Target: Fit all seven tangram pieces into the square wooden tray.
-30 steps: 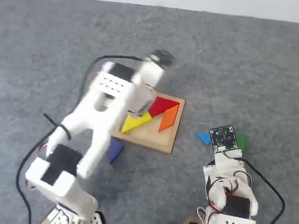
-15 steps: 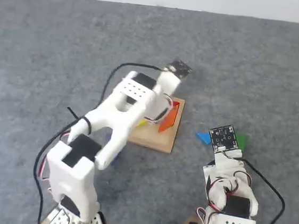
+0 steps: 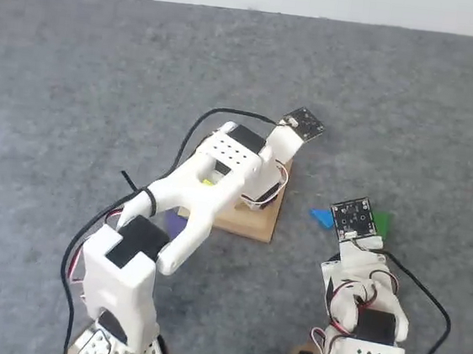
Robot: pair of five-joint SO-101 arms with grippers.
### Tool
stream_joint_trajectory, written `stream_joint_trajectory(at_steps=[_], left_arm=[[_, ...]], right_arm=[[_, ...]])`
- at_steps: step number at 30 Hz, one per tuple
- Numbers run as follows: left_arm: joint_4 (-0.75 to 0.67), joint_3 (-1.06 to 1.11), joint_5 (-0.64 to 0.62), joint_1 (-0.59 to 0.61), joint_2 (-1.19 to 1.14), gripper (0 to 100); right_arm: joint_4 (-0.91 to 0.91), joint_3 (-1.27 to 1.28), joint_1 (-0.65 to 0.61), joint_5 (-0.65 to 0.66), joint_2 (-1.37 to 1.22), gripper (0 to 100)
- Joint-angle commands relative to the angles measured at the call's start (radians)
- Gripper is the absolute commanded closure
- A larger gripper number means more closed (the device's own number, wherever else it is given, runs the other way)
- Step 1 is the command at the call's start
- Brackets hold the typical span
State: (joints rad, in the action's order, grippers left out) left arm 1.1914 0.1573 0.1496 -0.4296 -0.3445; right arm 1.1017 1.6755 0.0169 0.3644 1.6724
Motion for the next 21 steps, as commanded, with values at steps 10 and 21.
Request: stream_joint_trajectory(at_steps=[10, 21], left_arm=[[-0.054, -0.061, -0.008, 0.086, 0.023, 89], [-0.055, -0.085, 0.002, 0.1, 0.025, 89]], right_arm=[[0.004, 0.014, 0.004, 0.011, 0.01, 99.1], [0.004, 0.014, 0.004, 0.011, 0.01, 99.0]])
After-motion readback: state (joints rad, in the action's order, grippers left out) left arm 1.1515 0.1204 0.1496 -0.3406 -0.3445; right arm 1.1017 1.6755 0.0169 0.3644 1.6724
